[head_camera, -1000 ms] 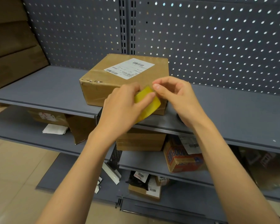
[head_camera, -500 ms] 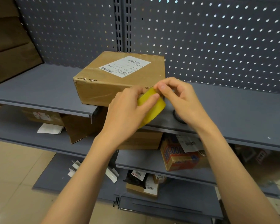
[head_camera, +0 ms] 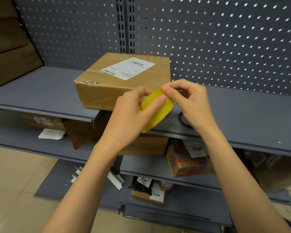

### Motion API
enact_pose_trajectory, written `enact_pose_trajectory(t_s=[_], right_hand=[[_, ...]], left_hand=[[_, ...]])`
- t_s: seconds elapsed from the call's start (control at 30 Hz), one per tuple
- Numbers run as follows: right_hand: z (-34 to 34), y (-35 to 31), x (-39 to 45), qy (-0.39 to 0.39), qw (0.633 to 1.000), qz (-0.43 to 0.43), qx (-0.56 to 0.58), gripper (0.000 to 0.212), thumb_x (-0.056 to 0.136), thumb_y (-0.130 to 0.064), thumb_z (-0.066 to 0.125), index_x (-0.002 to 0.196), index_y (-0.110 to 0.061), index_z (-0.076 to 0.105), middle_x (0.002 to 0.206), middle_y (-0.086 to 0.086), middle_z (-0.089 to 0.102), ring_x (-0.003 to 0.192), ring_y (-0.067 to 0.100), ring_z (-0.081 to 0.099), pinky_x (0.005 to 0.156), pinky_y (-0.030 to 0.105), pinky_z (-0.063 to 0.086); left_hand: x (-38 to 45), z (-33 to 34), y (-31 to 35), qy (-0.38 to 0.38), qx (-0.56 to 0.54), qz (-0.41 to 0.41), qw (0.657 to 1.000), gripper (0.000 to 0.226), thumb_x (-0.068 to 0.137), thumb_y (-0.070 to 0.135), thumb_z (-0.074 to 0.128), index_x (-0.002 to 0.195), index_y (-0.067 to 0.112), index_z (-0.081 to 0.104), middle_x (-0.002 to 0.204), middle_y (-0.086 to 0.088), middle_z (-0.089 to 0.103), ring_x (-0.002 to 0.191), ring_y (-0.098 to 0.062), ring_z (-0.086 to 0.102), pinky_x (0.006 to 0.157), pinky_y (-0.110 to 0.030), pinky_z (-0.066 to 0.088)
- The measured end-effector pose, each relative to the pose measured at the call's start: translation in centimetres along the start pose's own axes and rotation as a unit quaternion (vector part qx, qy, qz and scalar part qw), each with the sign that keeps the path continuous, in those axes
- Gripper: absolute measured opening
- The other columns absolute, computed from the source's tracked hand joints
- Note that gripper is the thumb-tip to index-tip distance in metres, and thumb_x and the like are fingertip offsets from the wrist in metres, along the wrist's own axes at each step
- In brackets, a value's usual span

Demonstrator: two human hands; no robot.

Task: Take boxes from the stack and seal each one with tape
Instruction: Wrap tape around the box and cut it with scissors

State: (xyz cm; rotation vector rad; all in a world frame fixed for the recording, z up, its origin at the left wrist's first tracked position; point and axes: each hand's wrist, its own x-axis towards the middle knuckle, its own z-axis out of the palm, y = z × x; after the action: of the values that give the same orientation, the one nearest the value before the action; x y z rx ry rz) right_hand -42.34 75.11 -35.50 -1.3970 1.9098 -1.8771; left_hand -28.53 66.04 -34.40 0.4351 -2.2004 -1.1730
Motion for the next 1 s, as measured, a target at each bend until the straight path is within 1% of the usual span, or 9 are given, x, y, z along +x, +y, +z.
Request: enact_pose_trajectory(t_s=[0.13,0.2,0.33,0.47,0.57,0.67,0.8,0.9,1.0], right_hand=[[0.1,-0.1,-0.1,0.030,0.997,-0.026,-0.059,0.014,0.089,-0.017,0.064,0.083,-0.029,0.066,0.087,-0.009,0.067,0.084,0.007,0.062,0.077,0.019,0.047],[0.3,-0.2,-0.3,0.032,0.994,-0.045,-0.095,0.011,0.089,-0.018,0.062,0.083,-0.027,0.065,0.086,-0.007,0.066,0.083,0.010,0.061,0.076,0.020,0.047],[0.5,-1.2,-0.3,0.018,0.985,-0.085,-0.148,0.009,0.090,-0.016,0.059,0.084,-0.018,0.066,0.085,-0.006,0.063,0.081,0.003,0.056,0.074,0.012,0.042],[1.4,-1.2,-0.2,0.018,0.984,-0.085,-0.157,0.009,0.091,-0.016,0.056,0.087,-0.014,0.065,0.089,-0.002,0.064,0.084,0.006,0.057,0.076,0.017,0.044],[1.9,-0.7,-0.2,0.012,0.991,-0.053,-0.118,0.011,0.094,-0.016,0.054,0.086,-0.022,0.058,0.086,-0.011,0.062,0.082,0.001,0.057,0.074,0.014,0.043],[1.7,-0.7,-0.1,-0.001,0.997,-0.018,-0.082,0.017,0.096,-0.016,0.054,0.085,-0.028,0.057,0.085,-0.015,0.062,0.081,-0.003,0.057,0.075,0.014,0.045],[1.0,-1.0,-0.1,0.011,0.997,-0.008,-0.074,0.014,0.095,-0.015,0.055,0.085,-0.024,0.058,0.083,-0.014,0.062,0.081,0.000,0.058,0.076,0.016,0.046],[0.6,-1.2,-0.4,0.016,0.980,-0.053,-0.193,0.010,0.093,-0.021,0.054,0.085,-0.017,0.060,0.085,-0.008,0.062,0.086,0.009,0.055,0.076,0.014,0.040],[0.7,-2.5,-0.2,0.056,0.961,-0.115,-0.245,0.017,0.093,-0.021,0.054,0.087,-0.007,0.063,0.087,0.001,0.062,0.086,0.019,0.054,0.076,0.016,0.036]], left_hand=[[-0.3,-0.2,0.2,-0.017,-0.047,0.000,0.999,0.029,0.084,0.031,0.072,0.108,0.029,0.055,0.080,0.000,0.073,0.075,-0.016,0.068,0.071,-0.039,0.055],[-0.3,-0.3,0.1,0.001,-0.047,0.007,0.999,0.036,0.082,0.034,0.073,0.113,0.031,0.055,0.080,-0.001,0.072,0.074,-0.019,0.066,0.071,-0.043,0.054],[-0.2,-0.3,-0.5,0.043,-0.021,-0.012,0.999,0.033,0.075,0.044,0.066,0.106,0.033,0.065,0.091,0.013,0.068,0.080,-0.012,0.062,0.075,-0.044,0.053],[-0.2,-0.4,-0.9,0.063,-0.041,-0.041,0.996,0.037,0.072,0.045,0.070,0.106,0.034,0.062,0.077,0.000,0.071,0.070,-0.017,0.064,0.069,-0.046,0.053],[-0.6,-0.2,-1.0,0.068,-0.064,-0.046,0.995,0.034,0.078,0.037,0.076,0.108,0.030,0.061,0.078,-0.004,0.071,0.072,-0.023,0.066,0.071,-0.049,0.054],[-1.2,0.2,-1.0,0.050,-0.070,-0.051,0.995,0.035,0.081,0.036,0.073,0.111,0.031,0.056,0.077,0.002,0.073,0.071,-0.014,0.068,0.069,-0.041,0.056],[-1.6,0.3,-0.5,-0.011,-0.111,-0.059,0.992,0.030,0.087,0.030,0.067,0.114,0.025,0.054,0.073,0.002,0.072,0.059,-0.008,0.061,0.055,-0.022,0.049],[-1.5,0.2,-0.5,0.002,-0.122,-0.079,0.989,0.039,0.080,0.038,0.073,0.112,0.023,0.056,0.072,-0.003,0.072,0.066,-0.022,0.066,0.062,-0.036,0.052],[-0.8,0.4,-1.1,0.043,-0.090,-0.123,0.987,0.046,0.074,0.047,0.075,0.109,0.023,0.058,0.085,0.000,0.069,0.084,-0.019,0.065,0.075,-0.039,0.050]])
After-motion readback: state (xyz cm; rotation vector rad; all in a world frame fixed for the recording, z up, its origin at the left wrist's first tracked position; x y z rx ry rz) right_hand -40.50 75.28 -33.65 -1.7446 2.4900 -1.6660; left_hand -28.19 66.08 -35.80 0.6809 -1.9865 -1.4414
